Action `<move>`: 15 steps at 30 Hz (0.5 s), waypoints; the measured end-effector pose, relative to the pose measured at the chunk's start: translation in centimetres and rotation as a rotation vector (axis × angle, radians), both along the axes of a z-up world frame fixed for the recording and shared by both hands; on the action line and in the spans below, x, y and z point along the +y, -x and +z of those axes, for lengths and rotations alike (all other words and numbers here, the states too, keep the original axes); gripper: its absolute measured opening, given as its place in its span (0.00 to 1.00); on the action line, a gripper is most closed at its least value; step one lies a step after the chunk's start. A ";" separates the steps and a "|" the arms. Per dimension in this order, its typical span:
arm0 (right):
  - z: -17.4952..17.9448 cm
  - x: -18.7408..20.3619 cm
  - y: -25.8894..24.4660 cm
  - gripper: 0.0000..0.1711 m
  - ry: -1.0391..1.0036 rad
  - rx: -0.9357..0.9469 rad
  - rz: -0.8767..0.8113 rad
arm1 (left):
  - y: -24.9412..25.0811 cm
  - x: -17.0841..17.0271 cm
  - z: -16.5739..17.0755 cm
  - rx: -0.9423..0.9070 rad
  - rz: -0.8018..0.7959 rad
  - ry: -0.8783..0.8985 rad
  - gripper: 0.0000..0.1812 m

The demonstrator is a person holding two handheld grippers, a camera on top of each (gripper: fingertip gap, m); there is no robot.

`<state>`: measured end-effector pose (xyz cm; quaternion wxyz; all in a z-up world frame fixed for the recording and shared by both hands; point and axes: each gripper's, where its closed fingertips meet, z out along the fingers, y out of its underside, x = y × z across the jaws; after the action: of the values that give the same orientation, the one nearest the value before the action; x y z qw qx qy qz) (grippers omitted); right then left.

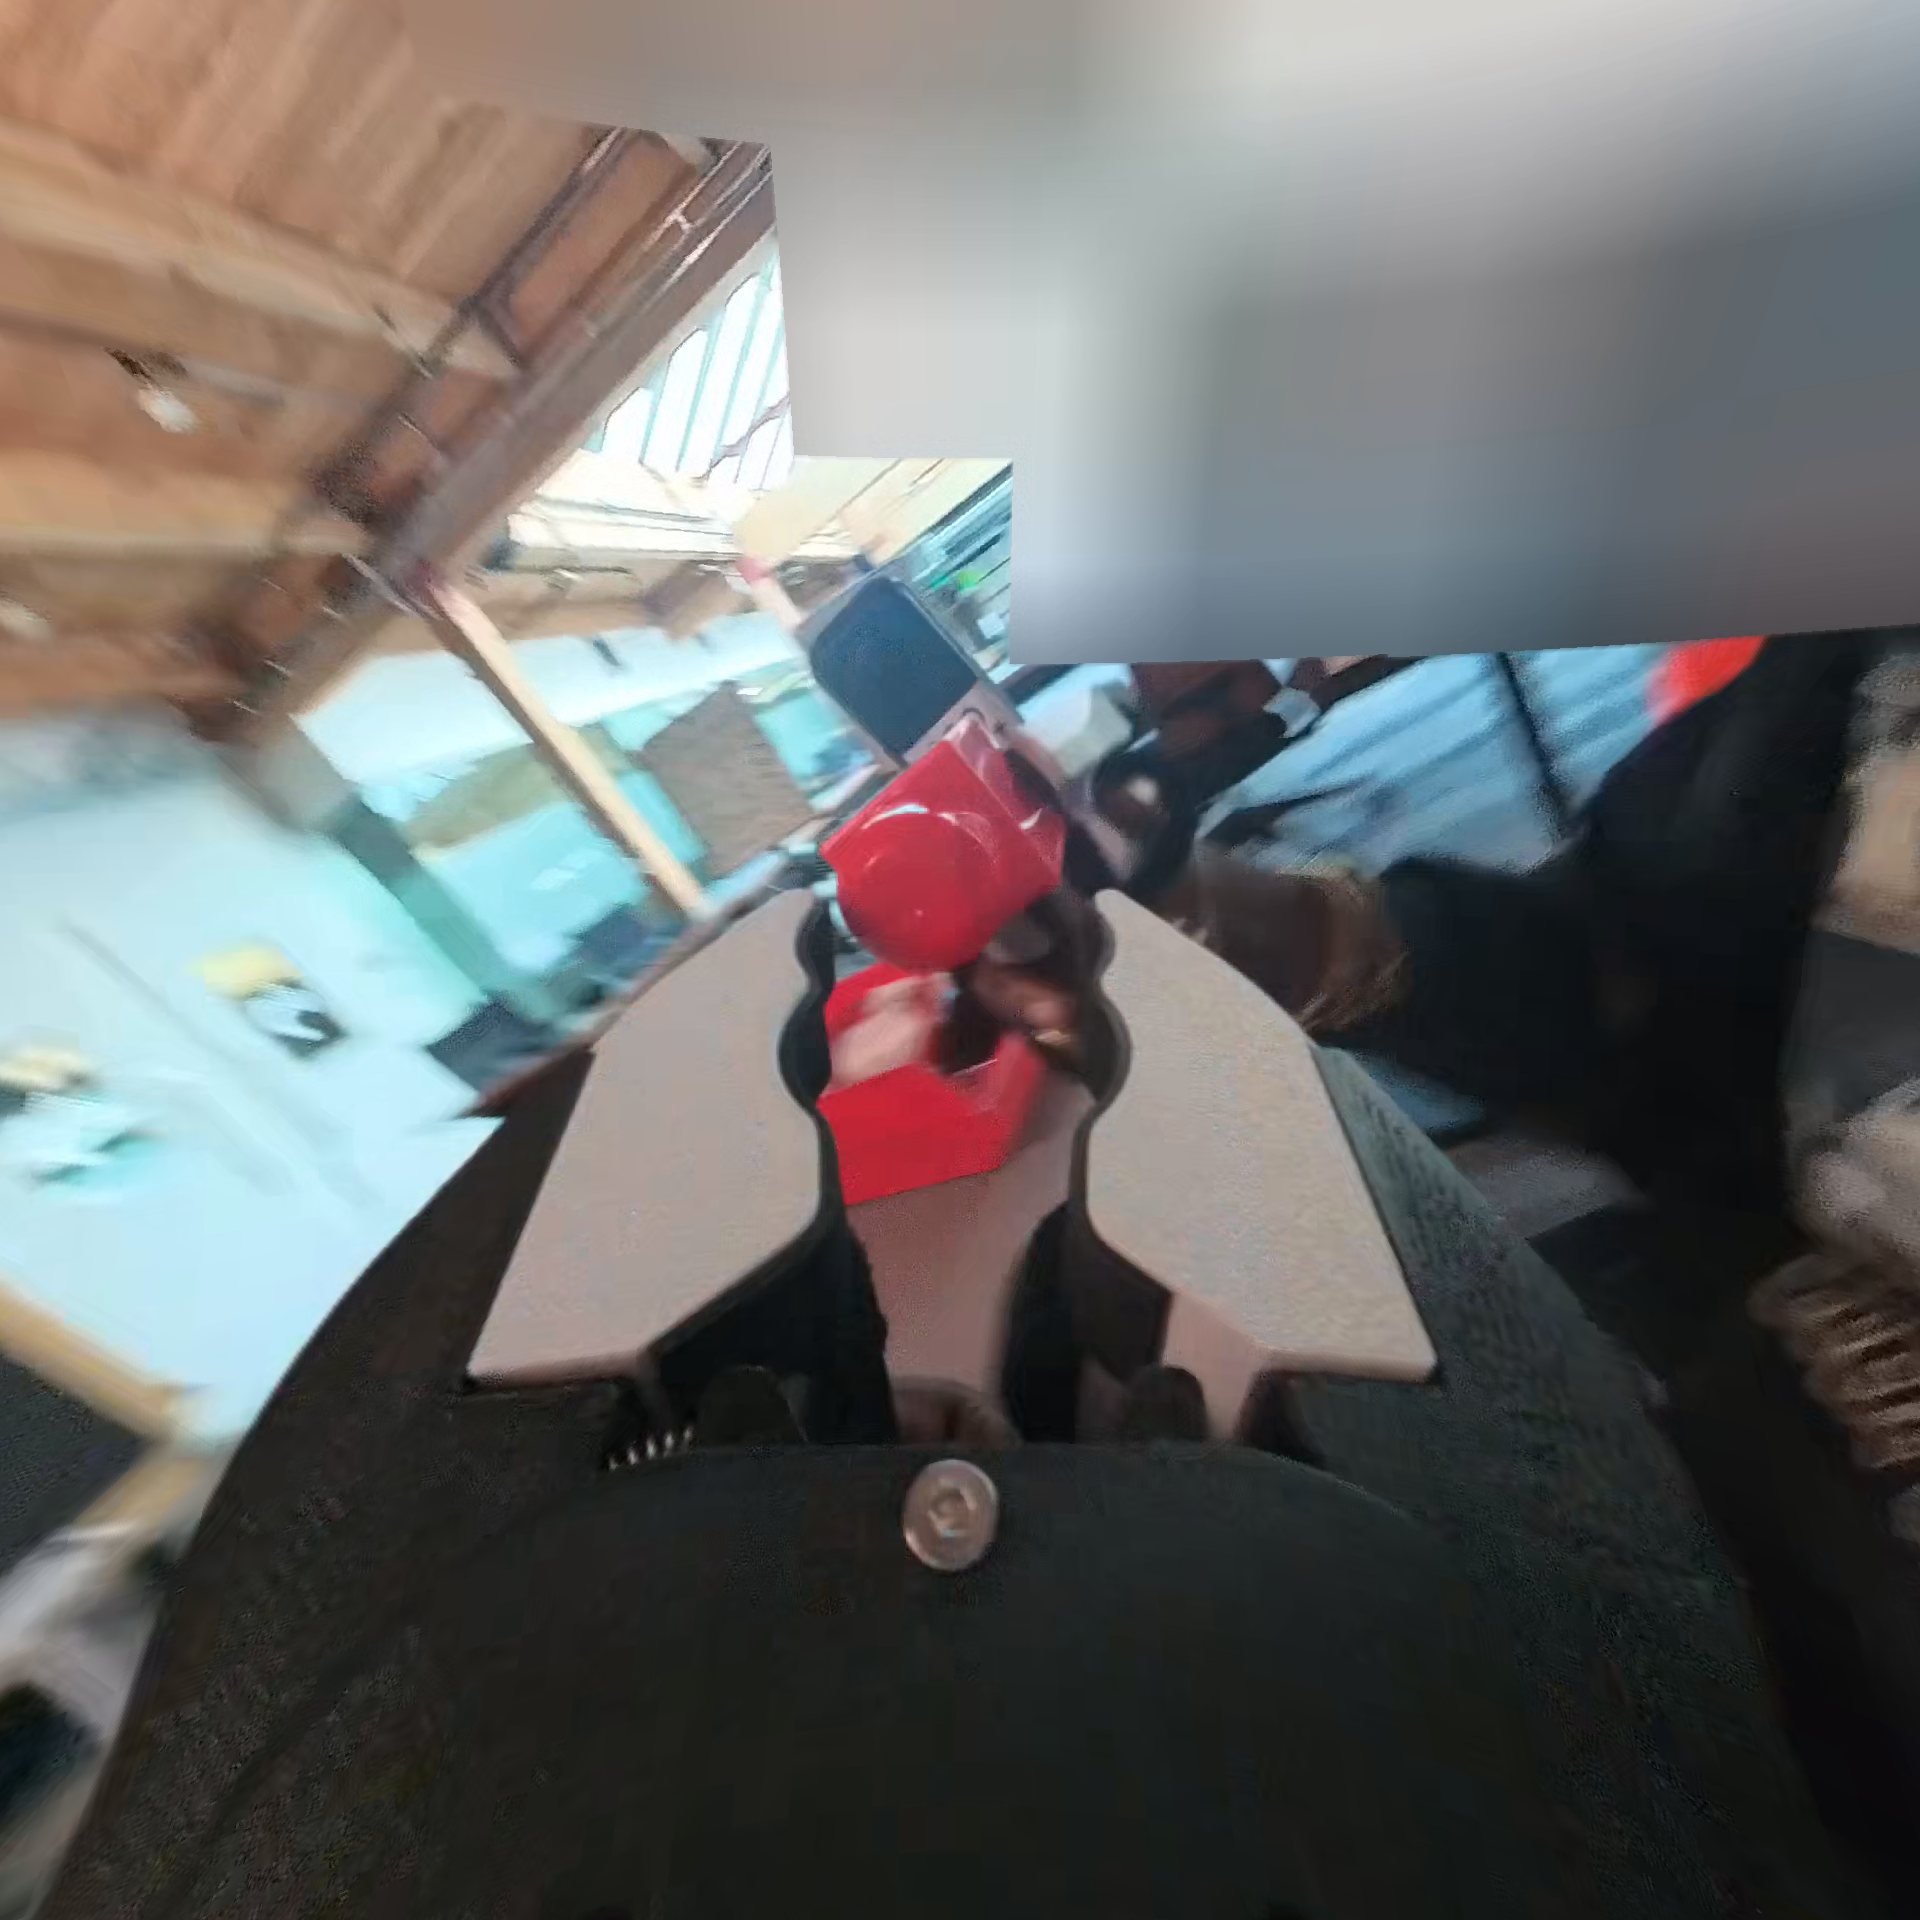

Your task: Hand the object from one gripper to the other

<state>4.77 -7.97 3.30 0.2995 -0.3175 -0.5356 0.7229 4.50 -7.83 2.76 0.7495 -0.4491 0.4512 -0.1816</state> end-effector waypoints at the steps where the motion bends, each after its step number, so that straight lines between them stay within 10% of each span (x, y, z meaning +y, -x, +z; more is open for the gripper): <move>1: 0.2 -0.1 -0.2 0.21 -0.086 0.071 -0.041 | -0.2 -0.4 0.3 -0.067 -0.082 0.104 0.27; 5: 0.1 -0.5 -0.6 0.21 -0.360 0.218 -0.195 | -0.6 -0.5 0.5 -0.220 -0.262 0.391 0.26; 15: -0.4 -1.0 -0.3 0.22 -0.311 0.141 -0.143 | -1.2 -0.6 0.0 -0.148 -0.223 0.275 0.18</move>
<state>5.06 -9.01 2.86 0.4323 -0.2530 -0.5947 0.6289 5.69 -8.47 2.81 0.6874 -0.4800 0.4127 -0.3561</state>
